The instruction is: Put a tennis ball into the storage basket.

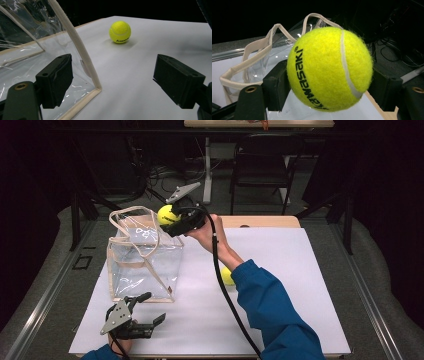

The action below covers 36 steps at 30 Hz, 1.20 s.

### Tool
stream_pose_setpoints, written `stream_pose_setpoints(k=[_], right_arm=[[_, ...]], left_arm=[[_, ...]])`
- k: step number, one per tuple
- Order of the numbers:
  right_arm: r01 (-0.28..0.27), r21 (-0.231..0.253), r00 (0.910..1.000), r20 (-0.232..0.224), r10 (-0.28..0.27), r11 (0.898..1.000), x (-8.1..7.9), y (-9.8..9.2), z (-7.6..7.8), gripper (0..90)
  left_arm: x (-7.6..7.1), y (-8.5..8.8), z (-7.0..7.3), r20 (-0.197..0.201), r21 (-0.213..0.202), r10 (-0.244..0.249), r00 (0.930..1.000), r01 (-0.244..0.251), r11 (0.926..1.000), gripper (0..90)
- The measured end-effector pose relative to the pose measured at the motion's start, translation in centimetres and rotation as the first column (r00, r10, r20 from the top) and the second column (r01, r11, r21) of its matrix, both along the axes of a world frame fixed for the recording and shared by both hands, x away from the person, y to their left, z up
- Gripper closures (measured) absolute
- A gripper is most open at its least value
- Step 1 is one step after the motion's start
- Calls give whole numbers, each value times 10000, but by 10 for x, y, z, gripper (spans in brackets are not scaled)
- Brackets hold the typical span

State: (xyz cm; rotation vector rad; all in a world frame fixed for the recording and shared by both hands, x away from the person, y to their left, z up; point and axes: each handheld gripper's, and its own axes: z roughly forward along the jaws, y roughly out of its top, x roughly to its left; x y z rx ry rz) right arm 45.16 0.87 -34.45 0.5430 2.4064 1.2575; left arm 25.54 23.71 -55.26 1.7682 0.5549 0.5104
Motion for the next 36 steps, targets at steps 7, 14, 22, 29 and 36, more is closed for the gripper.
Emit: stream_pose_setpoints(k=[7, 14, 22, 29, 36], right_arm=[[-71, -44, 9999, 93, 71, 10000, -1, 6, 2, 261], [-88, 26, 9997, 245, 87, 10000, -1, 9, 2, 261], [-82, 23, 9997, 251, 81, 10000, -1, 11, 3, 261], [-231, 53, 9988, 426, 229, 9997, -4, 19, 6, 261], [-289, 161, 9985, 476, 281, 9995, -5, 24, 4, 261]], left_arm=[[0, 0, 0, -5, -35, -4, 10000, 4, 10000, 158], [0, 0, 0, -26, 25, -58, 10000, 58, 10000, 158], [0, -1, 0, 34, 61, -62, 10000, 62, 10000, 158], [0, -1, 0, 24, 54, -82, 10000, 82, 10000, 158], [0, -1, 0, -5, 19, -93, 10000, 93, 10000, 158]])
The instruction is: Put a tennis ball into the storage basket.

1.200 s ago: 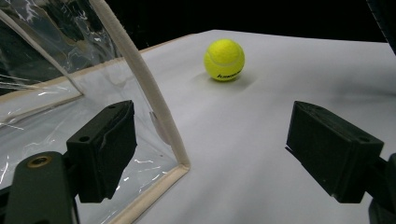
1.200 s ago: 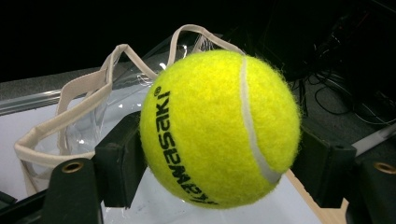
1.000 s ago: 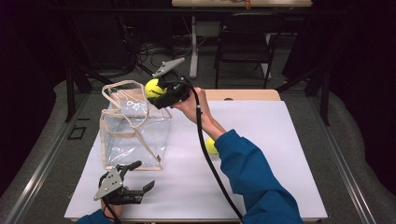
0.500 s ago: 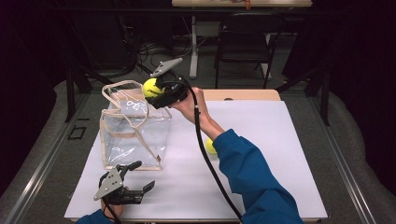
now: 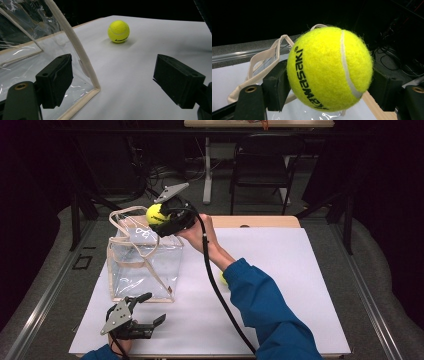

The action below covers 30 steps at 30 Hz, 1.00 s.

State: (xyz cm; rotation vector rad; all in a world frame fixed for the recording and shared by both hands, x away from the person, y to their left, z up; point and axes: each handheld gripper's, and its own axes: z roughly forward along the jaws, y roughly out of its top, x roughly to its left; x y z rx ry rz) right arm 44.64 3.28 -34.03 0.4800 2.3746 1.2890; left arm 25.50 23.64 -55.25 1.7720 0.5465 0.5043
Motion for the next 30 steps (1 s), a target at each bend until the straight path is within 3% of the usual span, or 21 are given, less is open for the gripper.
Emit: stream_pose_setpoints(k=[30], right_arm=[[-127, -5, 9999, -49, 127, 9999, 5, 21, -1, 261]], left_arm=[[0, 0, 0, -61, 19, 19, 10000, -19, 10000, 158]])
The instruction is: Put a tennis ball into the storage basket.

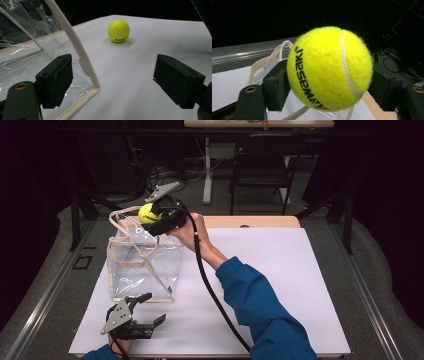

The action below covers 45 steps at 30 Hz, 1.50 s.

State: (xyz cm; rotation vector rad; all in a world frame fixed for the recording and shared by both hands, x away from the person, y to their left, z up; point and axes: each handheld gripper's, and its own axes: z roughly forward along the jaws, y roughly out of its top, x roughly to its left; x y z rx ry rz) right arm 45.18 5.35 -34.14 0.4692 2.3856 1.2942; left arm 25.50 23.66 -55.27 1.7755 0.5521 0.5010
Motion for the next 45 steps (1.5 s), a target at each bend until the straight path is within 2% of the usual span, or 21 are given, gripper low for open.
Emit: stream_pose_setpoints(k=[21, 29, 45], right_arm=[[-218, -542, 9998, -50, 215, 9983, 2, 20, -2, 260], [-249, -689, 9995, -209, 235, 9973, 3, 26, -3, 259], [-446, -1176, 9986, -340, 408, 9921, 2, 36, -8, 258]], left_arm=[[0, 0, 0, 18, -17, -20, 10000, 20, 10000, 158], [0, 0, 0, 24, -16, -23, 10000, 23, 10000, 158], [0, 0, 0, 35, -26, -33, 10000, 33, 10000, 158]])
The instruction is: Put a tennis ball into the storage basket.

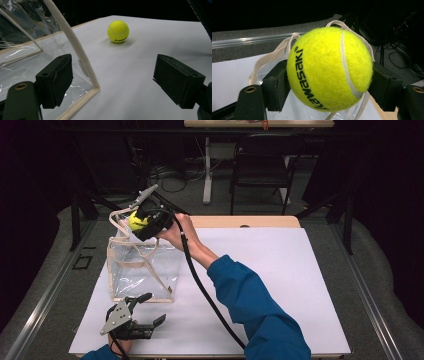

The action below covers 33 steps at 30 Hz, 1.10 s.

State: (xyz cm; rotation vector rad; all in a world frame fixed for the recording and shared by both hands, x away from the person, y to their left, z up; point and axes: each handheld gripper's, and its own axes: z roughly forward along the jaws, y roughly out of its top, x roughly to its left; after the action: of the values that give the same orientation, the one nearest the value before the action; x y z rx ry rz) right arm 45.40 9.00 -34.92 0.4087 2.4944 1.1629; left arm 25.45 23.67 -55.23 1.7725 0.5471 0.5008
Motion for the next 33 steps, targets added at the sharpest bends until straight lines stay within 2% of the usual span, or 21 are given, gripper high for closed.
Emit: stream_pose_setpoints(k=[9, 19, 27, 29, 33], right_arm=[[-83, -323, 9996, -258, 74, 9994, 1, 5, -4, 258], [-81, -701, 9995, -304, 60, 9975, 0, 12, -8, 254], [-105, -938, 9974, -722, 37, 9955, 3, 14, -12, 223], [-92, -728, 9970, -767, 36, 9973, 2, 12, -11, 148], [-192, -456, 9962, -859, 152, 9988, 0, 5, -5, 135]], left_arm=[[0, 0, 0, 2, -6, 1, 10000, -1, 10000, 159], [0, 0, 0, 11, -43, -59, 10000, 59, 10000, 158], [0, 1, 1, 14, -34, -69, 10000, 69, 10000, 158], [0, 1, 0, 16, -27, -25, 10000, 25, 10000, 158], [0, 1, 0, 32, -68, -37, 10000, 37, 10000, 158]])
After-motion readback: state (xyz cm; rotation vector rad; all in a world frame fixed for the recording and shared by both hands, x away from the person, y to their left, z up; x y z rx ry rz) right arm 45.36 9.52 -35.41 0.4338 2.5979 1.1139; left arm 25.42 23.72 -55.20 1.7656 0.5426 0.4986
